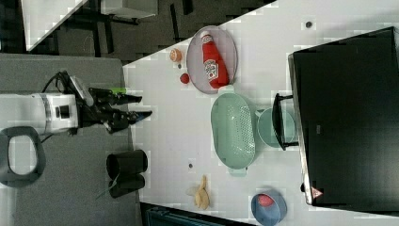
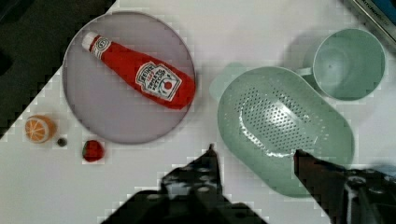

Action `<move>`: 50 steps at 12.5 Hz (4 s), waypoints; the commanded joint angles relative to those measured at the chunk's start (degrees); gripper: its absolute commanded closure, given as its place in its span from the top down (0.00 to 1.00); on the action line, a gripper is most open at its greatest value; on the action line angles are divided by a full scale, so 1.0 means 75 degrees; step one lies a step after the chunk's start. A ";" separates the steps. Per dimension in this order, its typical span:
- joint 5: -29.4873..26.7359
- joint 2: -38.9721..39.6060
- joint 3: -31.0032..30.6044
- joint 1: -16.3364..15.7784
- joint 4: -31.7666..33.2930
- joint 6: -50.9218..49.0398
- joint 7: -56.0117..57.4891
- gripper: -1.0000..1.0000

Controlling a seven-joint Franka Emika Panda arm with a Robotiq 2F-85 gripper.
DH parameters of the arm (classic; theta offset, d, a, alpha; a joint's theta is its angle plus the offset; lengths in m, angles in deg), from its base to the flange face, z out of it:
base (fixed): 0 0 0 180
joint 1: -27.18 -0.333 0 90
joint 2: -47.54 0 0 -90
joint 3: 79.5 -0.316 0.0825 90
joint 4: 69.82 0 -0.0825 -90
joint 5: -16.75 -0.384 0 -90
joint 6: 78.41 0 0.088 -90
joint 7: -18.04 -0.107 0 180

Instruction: Drag strainer right to left.

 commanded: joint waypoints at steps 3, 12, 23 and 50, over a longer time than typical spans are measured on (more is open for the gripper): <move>0.0494 -0.3785 0.0362 0.0239 0.2674 -0.1316 -0.0136 1.00; 0.0492 -0.2370 0.0306 0.0215 0.5068 0.2386 -0.1416 1.00; 0.0494 0.1986 -0.0201 0.0103 0.5135 0.7282 -0.5193 1.00; -0.0366 0.3612 -0.0588 -0.2444 0.3661 0.6949 -0.7967 1.00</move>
